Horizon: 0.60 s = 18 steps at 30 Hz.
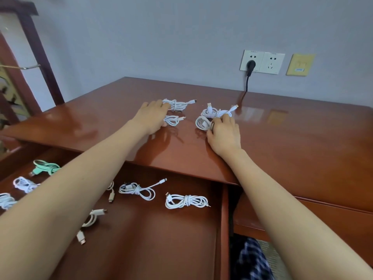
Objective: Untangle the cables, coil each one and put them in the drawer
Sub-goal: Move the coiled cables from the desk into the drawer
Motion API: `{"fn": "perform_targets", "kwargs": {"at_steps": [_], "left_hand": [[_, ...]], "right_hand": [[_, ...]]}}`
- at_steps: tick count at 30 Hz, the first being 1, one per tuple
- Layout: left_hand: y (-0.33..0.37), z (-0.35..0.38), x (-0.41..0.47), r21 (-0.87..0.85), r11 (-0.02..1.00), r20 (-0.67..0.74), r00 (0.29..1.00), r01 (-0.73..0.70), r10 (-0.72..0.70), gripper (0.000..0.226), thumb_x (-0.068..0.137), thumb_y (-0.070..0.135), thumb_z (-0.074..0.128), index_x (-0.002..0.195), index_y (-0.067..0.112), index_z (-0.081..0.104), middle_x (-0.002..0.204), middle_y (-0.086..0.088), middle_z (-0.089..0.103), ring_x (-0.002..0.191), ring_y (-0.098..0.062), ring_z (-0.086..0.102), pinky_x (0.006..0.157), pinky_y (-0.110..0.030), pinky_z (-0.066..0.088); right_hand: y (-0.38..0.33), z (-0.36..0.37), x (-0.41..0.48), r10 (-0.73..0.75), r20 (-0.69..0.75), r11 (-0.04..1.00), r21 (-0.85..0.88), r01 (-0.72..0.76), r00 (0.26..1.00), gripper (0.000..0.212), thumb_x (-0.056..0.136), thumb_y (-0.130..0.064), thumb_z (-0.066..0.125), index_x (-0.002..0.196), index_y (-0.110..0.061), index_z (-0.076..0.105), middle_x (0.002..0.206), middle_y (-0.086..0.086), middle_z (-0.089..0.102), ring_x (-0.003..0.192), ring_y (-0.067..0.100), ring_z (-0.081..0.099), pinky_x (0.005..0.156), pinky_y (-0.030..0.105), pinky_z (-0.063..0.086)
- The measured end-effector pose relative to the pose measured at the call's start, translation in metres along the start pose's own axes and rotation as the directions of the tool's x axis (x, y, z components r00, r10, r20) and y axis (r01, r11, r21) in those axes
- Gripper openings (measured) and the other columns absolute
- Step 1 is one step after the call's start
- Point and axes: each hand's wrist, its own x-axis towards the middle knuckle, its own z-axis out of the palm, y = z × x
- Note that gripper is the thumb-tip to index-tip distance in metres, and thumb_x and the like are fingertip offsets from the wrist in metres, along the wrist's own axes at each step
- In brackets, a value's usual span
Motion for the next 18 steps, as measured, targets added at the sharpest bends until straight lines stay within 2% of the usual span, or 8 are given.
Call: {"fn": "perform_targets", "kwargs": {"at_steps": [4,7,9,12,15,18], "left_hand": [[0.001,-0.010,-0.016,-0.074,0.997,0.047,0.999,-0.003,0.006,0.033,0.092,0.020,0.055,0.123,0.007,0.051,0.128,-0.012,0.042,0.117,-0.032,0.045,0.088,-0.038,0.038],[0.004,-0.023,-0.038,-0.175,0.984,-0.022,1.000,-0.021,0.018,0.023,0.092,0.016,0.052,0.115,0.014,0.052,0.118,-0.004,0.054,0.111,-0.026,0.048,0.078,-0.036,0.040],[0.004,-0.037,-0.053,-0.231,0.971,-0.057,0.997,-0.062,0.050,0.020,0.090,0.024,0.057,0.109,0.020,0.053,0.111,0.000,0.059,0.106,-0.023,0.049,0.075,-0.034,0.040],[0.003,-0.057,-0.076,-0.257,0.957,-0.001,0.990,-0.136,0.141,0.026,0.080,0.037,0.069,0.103,0.027,0.059,0.099,0.008,0.058,0.099,-0.015,0.049,0.078,-0.031,0.038],[0.002,-0.069,-0.099,-0.307,0.937,0.117,0.970,-0.168,0.212,0.025,0.073,0.037,0.076,0.094,0.033,0.062,0.093,0.013,0.061,0.090,-0.008,0.052,0.080,-0.028,0.041],[0.002,-0.073,-0.121,-0.384,0.913,0.272,0.929,-0.135,0.252,0.024,0.071,0.033,0.079,0.089,0.033,0.063,0.086,0.018,0.064,0.082,0.006,0.056,0.073,-0.013,0.040]], "right_hand": [[-0.001,-0.005,-0.008,-0.073,-0.034,0.997,0.018,0.074,0.997,0.032,0.094,-0.029,0.047,0.115,-0.005,0.053,0.121,0.013,0.054,0.114,0.032,0.045,0.090,0.035,0.030],[-0.008,-0.012,-0.025,-0.152,-0.152,0.980,0.108,0.169,0.977,0.031,0.087,-0.021,0.054,0.114,-0.006,0.057,0.114,0.013,0.060,0.110,0.033,0.049,0.087,0.035,0.030],[-0.015,-0.020,-0.035,-0.186,-0.197,0.962,0.162,0.219,0.962,0.031,0.083,-0.019,0.060,0.111,-0.006,0.060,0.110,0.013,0.062,0.109,0.033,0.051,0.087,0.035,0.030],[-0.026,-0.037,-0.048,-0.218,-0.132,0.954,0.180,0.240,0.967,0.030,0.082,-0.023,0.061,0.110,-0.011,0.060,0.111,0.007,0.062,0.109,0.028,0.050,0.086,0.032,0.032],[-0.040,-0.052,-0.062,-0.196,-0.045,0.937,0.286,0.200,0.980,0.028,0.079,-0.027,0.063,0.104,-0.015,0.061,0.106,0.003,0.062,0.103,0.024,0.054,0.082,0.032,0.039],[-0.054,-0.061,-0.082,-0.179,0.078,0.903,0.408,0.132,0.981,0.024,0.074,-0.033,0.068,0.093,-0.018,0.063,0.095,0.001,0.066,0.093,0.023,0.060,0.079,0.031,0.048]]}}
